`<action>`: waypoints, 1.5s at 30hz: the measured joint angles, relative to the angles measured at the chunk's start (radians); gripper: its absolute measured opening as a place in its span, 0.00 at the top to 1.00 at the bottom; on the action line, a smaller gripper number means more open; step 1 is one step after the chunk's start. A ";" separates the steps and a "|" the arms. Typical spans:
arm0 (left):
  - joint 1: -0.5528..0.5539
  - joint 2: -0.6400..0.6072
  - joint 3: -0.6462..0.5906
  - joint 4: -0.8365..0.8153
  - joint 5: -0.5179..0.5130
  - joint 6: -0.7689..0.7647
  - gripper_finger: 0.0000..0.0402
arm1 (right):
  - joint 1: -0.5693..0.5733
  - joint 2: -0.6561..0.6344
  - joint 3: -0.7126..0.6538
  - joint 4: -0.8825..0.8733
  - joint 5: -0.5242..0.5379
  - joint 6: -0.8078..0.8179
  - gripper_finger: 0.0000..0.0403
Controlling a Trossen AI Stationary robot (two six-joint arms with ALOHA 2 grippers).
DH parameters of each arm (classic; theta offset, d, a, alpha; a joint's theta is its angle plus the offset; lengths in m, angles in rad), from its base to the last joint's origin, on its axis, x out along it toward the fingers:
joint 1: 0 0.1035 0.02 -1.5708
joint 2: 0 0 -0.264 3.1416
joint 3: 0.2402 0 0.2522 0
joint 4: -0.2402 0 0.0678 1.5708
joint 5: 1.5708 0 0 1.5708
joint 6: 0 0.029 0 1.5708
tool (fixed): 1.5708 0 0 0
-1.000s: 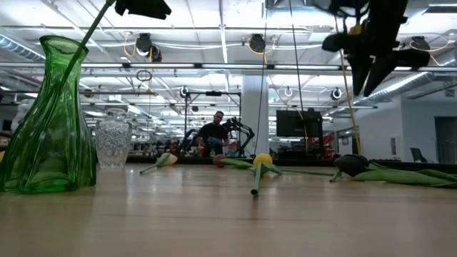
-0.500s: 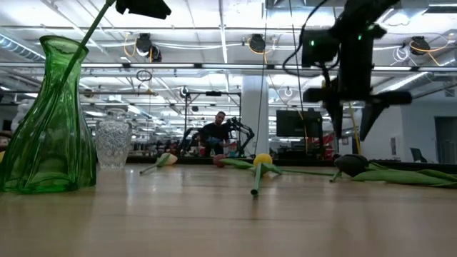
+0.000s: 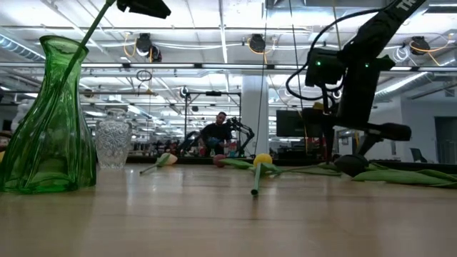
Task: Sort flowers into vase by color
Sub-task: Put the right orange tulip into the transparent vase
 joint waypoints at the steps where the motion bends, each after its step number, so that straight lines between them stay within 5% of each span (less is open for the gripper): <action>1: 0.000 0.000 0.000 0.002 0.000 0.000 0.57 | 0.000 0.000 0.000 0.001 0.004 0.000 0.50; 13: 0.000 0.000 0.000 0.005 -0.003 -0.002 0.57 | -0.003 -0.024 0.021 0.035 0.041 0.011 0.50; 25: 0.000 0.000 0.000 -0.005 -0.004 0.018 0.57 | -0.034 0.103 0.027 -0.014 0.028 0.050 0.51; 29: 0.000 0.000 0.000 -0.005 -0.023 0.026 0.57 | -0.030 0.099 0.026 -0.059 0.027 0.004 0.62; 36: 0.000 0.000 0.000 0.004 -0.037 0.027 0.57 | -0.028 0.099 0.020 -0.002 0.082 -0.073 0.96; 45: 0.000 0.000 0.000 0.006 -0.037 0.027 0.57 | -0.031 -0.026 0.033 0.103 0.136 -0.299 0.99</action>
